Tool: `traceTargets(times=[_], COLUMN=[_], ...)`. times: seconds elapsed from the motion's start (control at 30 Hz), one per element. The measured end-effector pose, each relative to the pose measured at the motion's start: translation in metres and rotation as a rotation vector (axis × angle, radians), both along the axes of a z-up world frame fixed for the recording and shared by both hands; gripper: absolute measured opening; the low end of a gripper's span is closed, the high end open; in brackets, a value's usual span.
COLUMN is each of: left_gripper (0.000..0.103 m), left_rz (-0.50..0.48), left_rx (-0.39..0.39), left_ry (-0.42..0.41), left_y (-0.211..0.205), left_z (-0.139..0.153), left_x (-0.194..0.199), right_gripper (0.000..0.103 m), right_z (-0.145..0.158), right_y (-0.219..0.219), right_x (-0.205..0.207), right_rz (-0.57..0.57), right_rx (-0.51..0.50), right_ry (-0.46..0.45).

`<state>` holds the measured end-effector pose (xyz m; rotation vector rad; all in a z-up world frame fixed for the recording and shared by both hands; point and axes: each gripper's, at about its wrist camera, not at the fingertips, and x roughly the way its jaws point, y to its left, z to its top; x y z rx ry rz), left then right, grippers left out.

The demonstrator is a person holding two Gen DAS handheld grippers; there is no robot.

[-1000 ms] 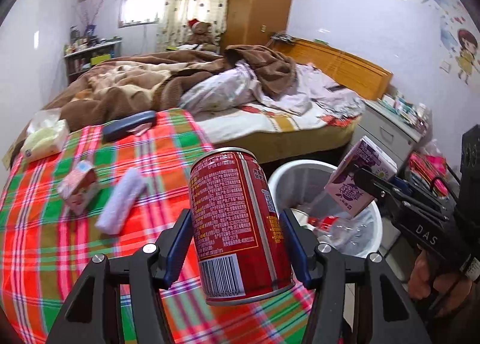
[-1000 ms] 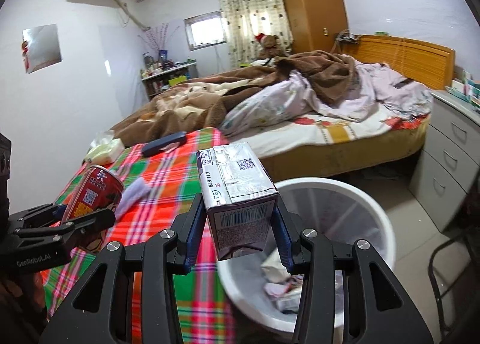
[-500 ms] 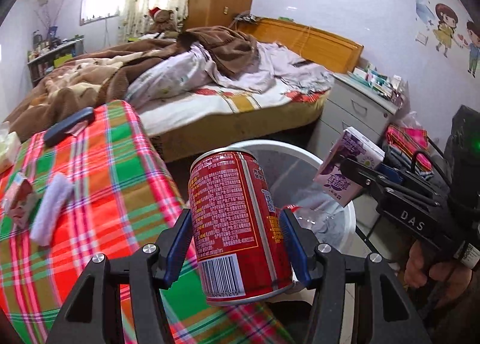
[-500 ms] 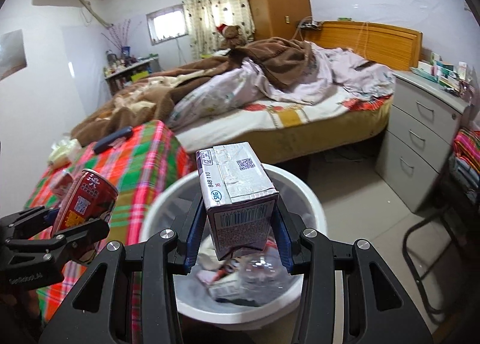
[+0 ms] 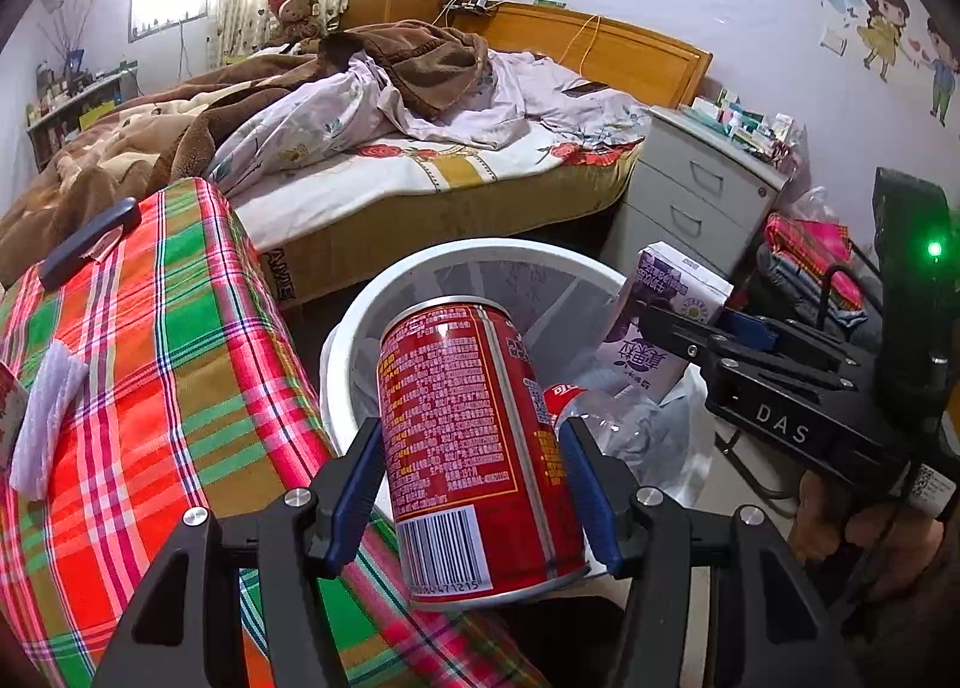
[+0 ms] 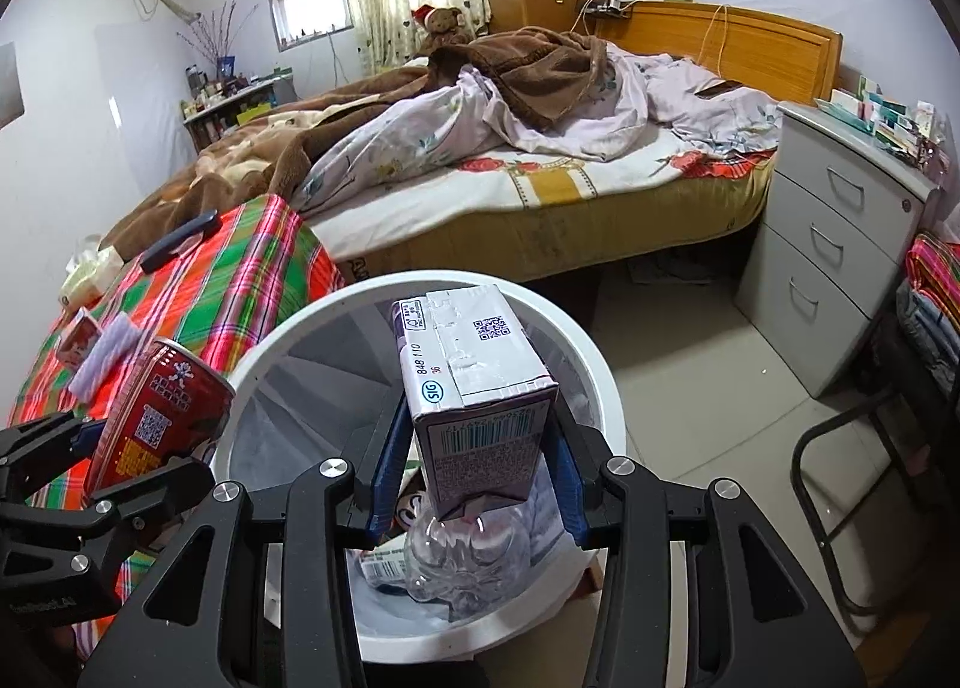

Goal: Collect trash
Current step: 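Open both tools to drop the can and carton into the bin, then move both open tools back to the pink carton and foam sleeve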

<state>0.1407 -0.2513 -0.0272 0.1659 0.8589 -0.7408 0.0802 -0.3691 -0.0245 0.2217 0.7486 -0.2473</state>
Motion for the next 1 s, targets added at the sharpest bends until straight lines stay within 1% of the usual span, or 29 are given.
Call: traceTargets(times=[0.13, 0.2, 0.3, 0.37, 0.67, 1.0], left_gripper=[0.059, 0.064, 0.064, 0.064, 0.064, 0.064], left_rz=[-0.003, 0.001, 0.014, 0.021, 0.059, 0.12], left_rx=[-0.016, -0.021, -0.017, -0.021, -0.042, -0.054], left_ry=[-0.004, -0.004, -0.014, -0.017, -0.041, -0.084], left_y=[0.002, 0.004, 0.007, 0.011, 0.033, 0.071], left_z=[0.002, 0.004, 0.006, 0.007, 0.02, 0.036], left_x=[0.0, 0.0, -0.002, -0.002, -0.008, -0.014], right_gripper=[0.045, 0.049, 0.054, 0.056, 0.056, 0.056], right_z=[0.0, 0.0, 0.003, 0.005, 0.014, 0.025], right_y=[-0.002, -0.001, 0.0, 0.001, 0.015, 0.04], right_x=[-0.002, -0.002, -0.003, -0.005, -0.005, -0.004], right_rz=[-0.008, -0.015, -0.016, -0.015, 0.0, 0.037], right_rx=[0.009, 0.006, 0.013, 0.008, 0.002, -0.002], right_ry=[0.004, 0.007, -0.006, -0.012, -0.04, -0.08])
